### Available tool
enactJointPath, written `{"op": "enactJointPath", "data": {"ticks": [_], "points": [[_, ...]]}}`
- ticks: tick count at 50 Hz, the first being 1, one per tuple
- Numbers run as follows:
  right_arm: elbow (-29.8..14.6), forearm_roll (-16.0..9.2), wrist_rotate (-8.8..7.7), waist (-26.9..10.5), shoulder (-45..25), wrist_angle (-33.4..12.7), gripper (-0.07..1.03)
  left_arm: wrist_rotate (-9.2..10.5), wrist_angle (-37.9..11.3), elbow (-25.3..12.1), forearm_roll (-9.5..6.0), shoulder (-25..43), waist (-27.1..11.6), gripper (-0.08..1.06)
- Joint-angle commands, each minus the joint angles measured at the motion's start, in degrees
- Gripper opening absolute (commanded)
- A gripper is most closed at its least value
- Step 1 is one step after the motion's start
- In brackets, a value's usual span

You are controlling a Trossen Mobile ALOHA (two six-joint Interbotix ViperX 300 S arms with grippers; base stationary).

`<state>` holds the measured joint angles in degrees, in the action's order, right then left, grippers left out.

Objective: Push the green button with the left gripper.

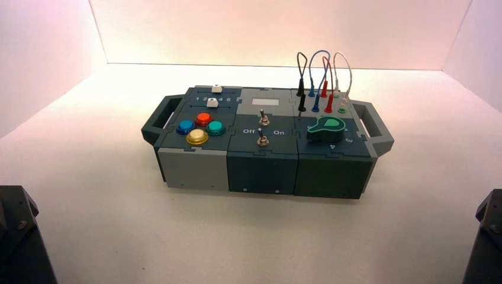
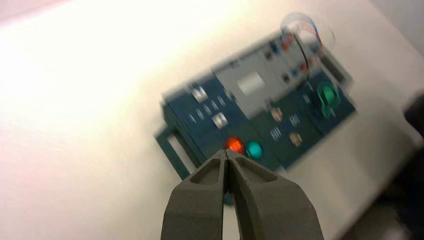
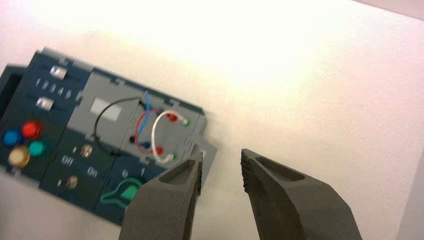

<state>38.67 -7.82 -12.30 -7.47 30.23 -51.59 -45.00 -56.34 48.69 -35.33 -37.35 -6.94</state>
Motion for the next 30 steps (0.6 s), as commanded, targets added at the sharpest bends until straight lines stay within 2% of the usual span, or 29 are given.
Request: {"op": "enactJointPath", "data": {"ticks": [1, 4, 6, 7, 10, 11, 13, 15, 18, 23, 30], "points": [[-1.67, -0.44, -1.58, -1.23, 1.41, -1.58, 0.42, 0.09, -3.96, -3.43, 1.93, 1.49, -0.88, -0.03], [-1.41, -0.44, -3.25, -2.64, 1.93, -2.55, 0.42, 0.18, -7.12, -5.19, 4.92, 3.87, -3.16, -0.03], [-1.41, -0.44, -3.69, -3.16, 2.02, -2.90, 0.42, 0.35, -8.00, -5.71, 6.06, 4.66, -4.13, -0.03], [-1.41, -0.44, -3.87, -3.34, 2.02, -3.08, 0.42, 0.35, -8.26, -5.89, 6.42, 4.92, -4.39, -0.03], [-1.41, -0.44, -4.22, -4.66, 2.11, -3.87, 0.42, 0.44, -9.67, -7.12, 9.58, 7.03, -6.86, -0.03], [-1.41, -0.44, -4.31, -4.83, 2.02, -4.04, 0.42, 0.53, -9.76, -7.29, 10.20, 7.29, -7.29, -0.03], [-1.32, -0.44, -4.48, -6.06, 2.02, -4.66, 0.42, 0.53, -10.55, -7.82, 12.66, 8.70, -9.32, -0.03], [-1.23, -0.44, -4.57, -6.59, 1.93, -4.92, 0.42, 0.53, -10.55, -8.35, 14.24, 9.67, -10.72, -0.03], [-0.88, -0.44, -4.75, -7.38, 1.85, -5.27, 0.42, 0.97, -10.11, -8.96, 15.64, 10.72, -12.48, -0.03], [-0.18, -0.44, -5.10, -8.26, 1.23, -5.80, 0.42, 1.67, -8.09, -9.58, 17.14, 11.87, -14.77, -0.03], [1.14, -0.70, -6.77, -8.70, 0.44, -6.86, 0.42, 1.76, -4.92, -9.67, 19.78, 12.13, -18.11, -0.03]]}}
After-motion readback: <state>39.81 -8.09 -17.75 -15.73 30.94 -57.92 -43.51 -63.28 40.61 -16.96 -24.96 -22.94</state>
